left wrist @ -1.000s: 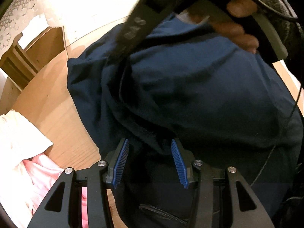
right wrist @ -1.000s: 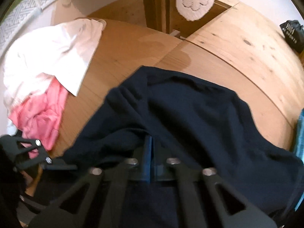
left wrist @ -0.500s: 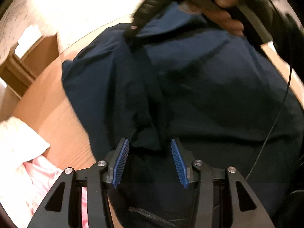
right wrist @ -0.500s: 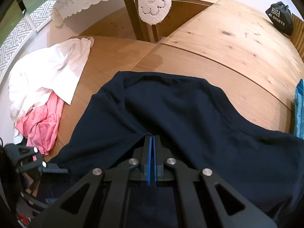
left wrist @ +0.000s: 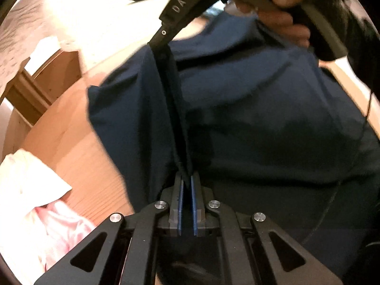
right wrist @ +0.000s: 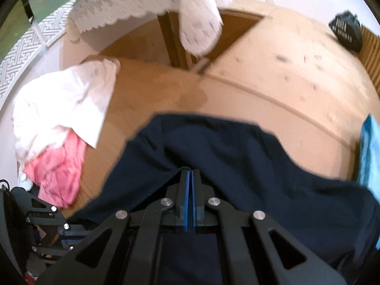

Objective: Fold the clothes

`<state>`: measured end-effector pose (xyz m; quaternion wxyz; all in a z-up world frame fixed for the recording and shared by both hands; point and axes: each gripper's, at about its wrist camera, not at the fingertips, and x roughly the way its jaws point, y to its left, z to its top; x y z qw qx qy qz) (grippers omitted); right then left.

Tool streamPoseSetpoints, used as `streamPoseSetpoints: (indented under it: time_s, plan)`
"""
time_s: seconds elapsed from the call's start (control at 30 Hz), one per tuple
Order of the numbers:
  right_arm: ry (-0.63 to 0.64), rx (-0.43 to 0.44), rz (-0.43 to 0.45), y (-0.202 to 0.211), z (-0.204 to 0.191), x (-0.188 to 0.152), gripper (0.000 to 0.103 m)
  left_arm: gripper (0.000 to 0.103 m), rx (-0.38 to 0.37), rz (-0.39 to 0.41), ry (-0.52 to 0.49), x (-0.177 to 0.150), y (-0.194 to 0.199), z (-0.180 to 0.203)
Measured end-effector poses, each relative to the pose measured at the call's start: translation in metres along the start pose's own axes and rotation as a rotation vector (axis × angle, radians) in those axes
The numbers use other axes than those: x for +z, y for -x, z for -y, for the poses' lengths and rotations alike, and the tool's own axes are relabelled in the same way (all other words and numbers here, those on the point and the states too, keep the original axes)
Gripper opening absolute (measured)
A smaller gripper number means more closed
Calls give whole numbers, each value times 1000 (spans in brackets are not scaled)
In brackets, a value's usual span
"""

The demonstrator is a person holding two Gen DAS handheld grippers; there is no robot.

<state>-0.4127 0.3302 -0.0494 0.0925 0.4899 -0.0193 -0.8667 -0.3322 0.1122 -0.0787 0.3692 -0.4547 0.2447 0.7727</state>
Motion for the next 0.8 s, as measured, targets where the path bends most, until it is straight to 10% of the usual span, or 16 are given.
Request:
streamPoseSetpoints:
  time_s: [0.2,0.47,0.67,0.8]
  plan:
    - [94,26,101,7,-83,68,2,5,44,128,206,-30,61,-74]
    - [264,-29,99,-67,-199,115,6,5,113,106,296,-64,72,-107]
    - [144,103,224,6,-132,101,28,7,168,82,334,-83,77,-122]
    - [48,-60,128,1,-41,63,28,17,95,82,271,-38,51,-109]
